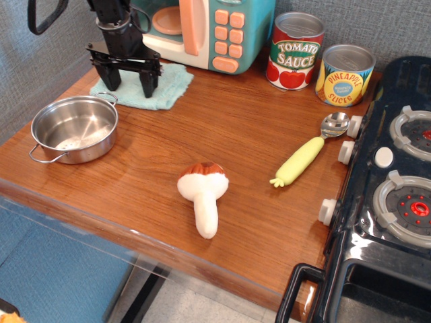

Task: Move the napkin slightly to the right below the microwave.

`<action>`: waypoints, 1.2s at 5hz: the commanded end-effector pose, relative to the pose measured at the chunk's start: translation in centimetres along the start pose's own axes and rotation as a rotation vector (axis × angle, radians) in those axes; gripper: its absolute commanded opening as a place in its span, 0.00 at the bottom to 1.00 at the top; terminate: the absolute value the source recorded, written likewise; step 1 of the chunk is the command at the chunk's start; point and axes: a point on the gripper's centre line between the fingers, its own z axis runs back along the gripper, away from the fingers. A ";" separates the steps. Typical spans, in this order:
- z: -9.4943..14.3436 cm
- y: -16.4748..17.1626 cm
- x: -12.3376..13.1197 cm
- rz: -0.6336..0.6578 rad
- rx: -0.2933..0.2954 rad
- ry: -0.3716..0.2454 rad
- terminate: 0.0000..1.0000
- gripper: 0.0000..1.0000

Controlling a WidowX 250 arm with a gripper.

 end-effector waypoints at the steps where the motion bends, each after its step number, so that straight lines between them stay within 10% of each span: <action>1: 3.1 -9.8 1.1 -0.219 0.015 -0.070 0.00 1.00; 4: 2.7 -18.2 2.1 -0.229 0.038 -0.085 0.00 1.00; 6: 8.2 -17.1 2.4 -0.143 0.044 -0.184 0.00 1.00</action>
